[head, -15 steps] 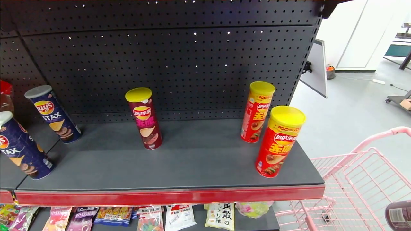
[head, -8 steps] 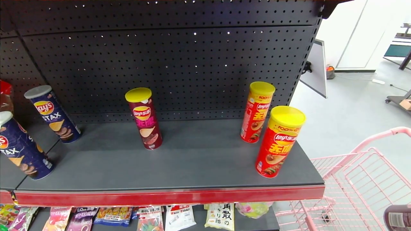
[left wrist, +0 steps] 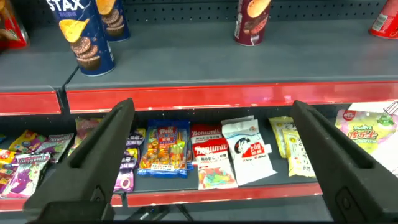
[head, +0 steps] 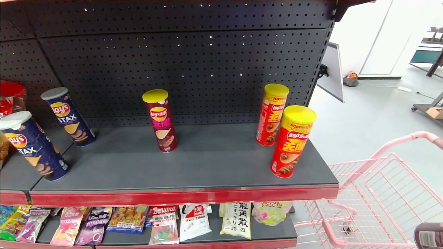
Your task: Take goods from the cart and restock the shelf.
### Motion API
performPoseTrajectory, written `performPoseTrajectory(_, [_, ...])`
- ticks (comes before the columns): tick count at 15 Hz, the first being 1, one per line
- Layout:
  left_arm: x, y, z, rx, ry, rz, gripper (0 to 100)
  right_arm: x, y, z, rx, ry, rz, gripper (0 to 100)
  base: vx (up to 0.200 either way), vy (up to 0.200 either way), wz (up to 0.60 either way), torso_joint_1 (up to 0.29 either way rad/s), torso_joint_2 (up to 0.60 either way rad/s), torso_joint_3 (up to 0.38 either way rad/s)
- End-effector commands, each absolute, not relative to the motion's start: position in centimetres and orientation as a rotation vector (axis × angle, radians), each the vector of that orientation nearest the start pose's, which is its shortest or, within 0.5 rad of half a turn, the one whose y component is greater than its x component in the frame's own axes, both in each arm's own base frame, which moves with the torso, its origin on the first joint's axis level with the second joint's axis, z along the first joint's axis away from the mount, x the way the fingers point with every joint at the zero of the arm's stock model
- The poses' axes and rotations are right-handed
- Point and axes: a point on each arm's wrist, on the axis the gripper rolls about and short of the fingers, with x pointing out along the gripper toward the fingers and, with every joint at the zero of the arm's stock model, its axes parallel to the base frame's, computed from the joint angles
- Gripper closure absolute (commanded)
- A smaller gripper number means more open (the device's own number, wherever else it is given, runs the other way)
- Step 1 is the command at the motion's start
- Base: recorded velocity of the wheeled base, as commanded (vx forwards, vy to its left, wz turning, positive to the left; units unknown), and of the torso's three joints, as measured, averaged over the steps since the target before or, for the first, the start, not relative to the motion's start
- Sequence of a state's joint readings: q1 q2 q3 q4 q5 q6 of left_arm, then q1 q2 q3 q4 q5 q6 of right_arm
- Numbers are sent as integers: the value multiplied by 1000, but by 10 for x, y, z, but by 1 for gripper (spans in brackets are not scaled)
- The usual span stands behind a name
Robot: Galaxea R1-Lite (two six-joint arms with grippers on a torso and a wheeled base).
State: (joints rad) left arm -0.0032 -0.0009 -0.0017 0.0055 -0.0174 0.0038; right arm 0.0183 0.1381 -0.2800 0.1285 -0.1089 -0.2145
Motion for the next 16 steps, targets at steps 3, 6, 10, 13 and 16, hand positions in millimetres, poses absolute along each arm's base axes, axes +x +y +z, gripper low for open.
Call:
performPoseTrajectory(3, [-23,0,75,5,5,-21,0,-33,-3,140,-214,-2,-91,100,0,200,0,11,-1,6])
performPoseTrajectory(6, [-23,0,75,3,5,-20,0,-33,-3,140,-214,-1,-90,100,0,200,0,14,4,1])
performPoseTrajectory(10, [-23,0,75,3,5,-20,0,-33,-3,140,-214,-1,-90,100,0,200,0,-1,4,1])
performPoseTrajectory(13, [-23,0,75,3,5,-18,0,-33,-3,140,-214,-3,-90,100,0,200,0,2,5,2])
performPoseTrajectory(16, [-23,0,75,3,5,-18,0,-33,-3,140,-214,-4,-90,100,0,200,0,4,-1,2])
